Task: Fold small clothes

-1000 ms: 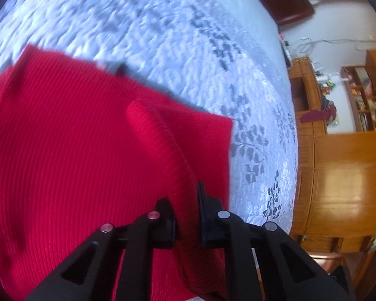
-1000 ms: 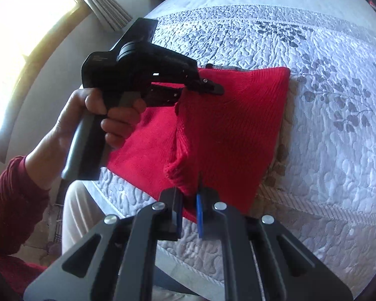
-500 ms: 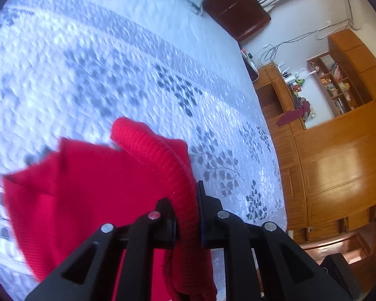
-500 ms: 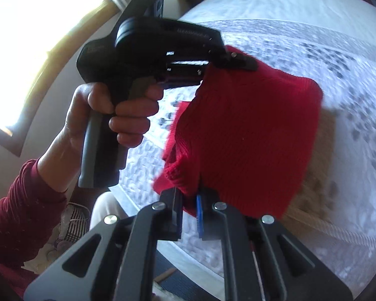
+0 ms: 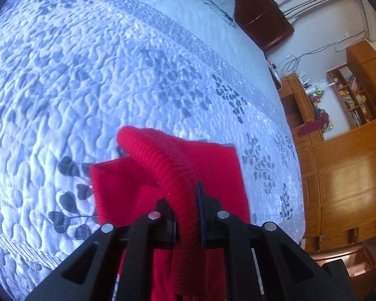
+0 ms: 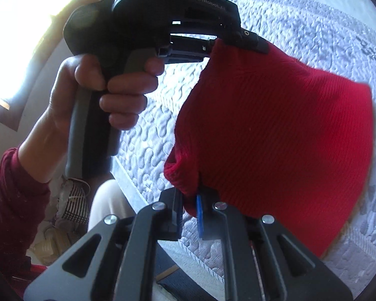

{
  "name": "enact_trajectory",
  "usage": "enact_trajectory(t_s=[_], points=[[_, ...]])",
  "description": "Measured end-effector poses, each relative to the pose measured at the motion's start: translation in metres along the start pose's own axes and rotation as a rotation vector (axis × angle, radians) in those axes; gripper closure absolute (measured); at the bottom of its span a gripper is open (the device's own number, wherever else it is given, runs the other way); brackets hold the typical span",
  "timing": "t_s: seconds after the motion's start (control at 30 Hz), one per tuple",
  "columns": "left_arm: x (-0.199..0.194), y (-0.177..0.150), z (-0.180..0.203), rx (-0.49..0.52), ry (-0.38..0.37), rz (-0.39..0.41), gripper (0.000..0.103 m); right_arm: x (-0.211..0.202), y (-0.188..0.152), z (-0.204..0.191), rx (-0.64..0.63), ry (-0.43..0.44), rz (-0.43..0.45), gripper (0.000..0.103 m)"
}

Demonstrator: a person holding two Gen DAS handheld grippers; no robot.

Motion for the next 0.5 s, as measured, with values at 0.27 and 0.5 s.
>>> enact_trajectory(t_s=[0.27,0.5], points=[[0.027,-0.022,-0.032,-0.024,0.037,-0.022,0.085,0.039,-0.022,0.022,0.024,-0.060,-0.085,0.084],[0.018,-0.032,-0.036,-0.096,0.001,-0.013,0.071,-0.004,-0.038,0.027,0.046,0.034,-0.034,0.050]])
Point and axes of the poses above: each gripper's, at about its wrist camera, not at the fingertips, and x roughly the way its jaws point, z to its right, y to its top, the point moved 9 cm from there along x, roughly the way its jaws point, and after that the axes turned 10 degrees about x, right-handed, at the moved point
